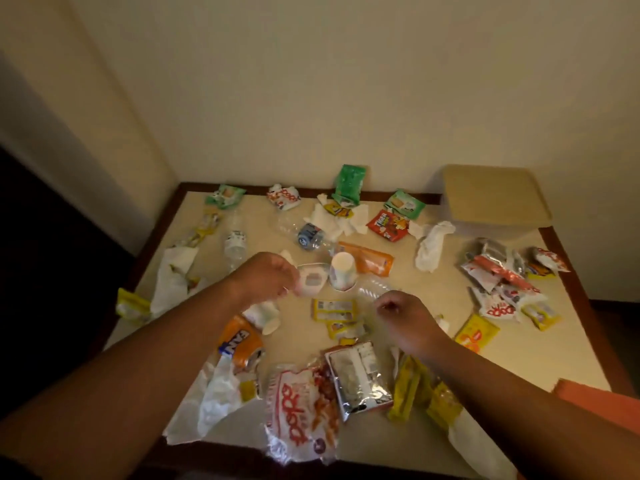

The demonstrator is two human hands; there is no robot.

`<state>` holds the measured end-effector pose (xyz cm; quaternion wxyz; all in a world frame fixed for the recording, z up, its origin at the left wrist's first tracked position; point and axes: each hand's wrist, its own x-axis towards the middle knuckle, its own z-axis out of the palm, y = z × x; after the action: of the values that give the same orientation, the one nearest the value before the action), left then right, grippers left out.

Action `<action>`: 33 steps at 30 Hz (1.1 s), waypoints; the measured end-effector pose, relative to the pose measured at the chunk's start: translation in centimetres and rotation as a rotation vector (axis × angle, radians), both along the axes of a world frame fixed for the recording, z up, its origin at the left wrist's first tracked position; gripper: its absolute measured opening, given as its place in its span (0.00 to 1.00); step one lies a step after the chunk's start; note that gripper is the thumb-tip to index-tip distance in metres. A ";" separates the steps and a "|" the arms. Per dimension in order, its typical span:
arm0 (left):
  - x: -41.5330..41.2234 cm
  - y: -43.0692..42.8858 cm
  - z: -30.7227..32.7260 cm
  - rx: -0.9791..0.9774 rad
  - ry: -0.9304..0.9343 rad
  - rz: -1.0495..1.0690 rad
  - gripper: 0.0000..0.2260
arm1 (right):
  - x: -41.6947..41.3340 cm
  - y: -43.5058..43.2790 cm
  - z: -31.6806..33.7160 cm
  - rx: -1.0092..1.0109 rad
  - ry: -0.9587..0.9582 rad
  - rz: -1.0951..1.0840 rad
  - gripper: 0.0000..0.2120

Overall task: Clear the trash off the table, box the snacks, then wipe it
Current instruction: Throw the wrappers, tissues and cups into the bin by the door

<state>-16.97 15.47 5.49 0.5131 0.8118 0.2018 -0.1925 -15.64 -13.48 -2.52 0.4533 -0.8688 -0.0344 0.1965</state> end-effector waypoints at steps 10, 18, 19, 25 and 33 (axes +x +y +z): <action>-8.8 9.4 -7.2 0.682 -0.134 -0.698 0.15 | -6.6 9.2 -1.0 -0.915 -0.038 0.731 0.40; -11.2 9.4 -10.4 1.024 -0.355 -0.758 0.26 | -7.6 10.0 -2.4 -1.018 -0.137 0.596 0.28; -11.5 9.3 -10.6 1.049 -0.381 -0.711 0.27 | -7.6 10.0 -2.5 -1.015 -0.158 0.567 0.26; -14.2 8.1 -11.4 0.797 -0.382 -1.006 0.18 | -7.7 9.6 -2.8 -1.001 -0.209 0.480 0.21; -12.6 7.5 -11.1 0.863 -0.176 -1.130 0.31 | -7.6 8.3 -1.0 -0.957 -0.306 0.354 0.09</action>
<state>-29.57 23.01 -5.57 -0.0175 0.9352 -0.2335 -0.2658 -23.25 -5.13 -3.48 -0.0439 -0.9781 -0.1527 0.1347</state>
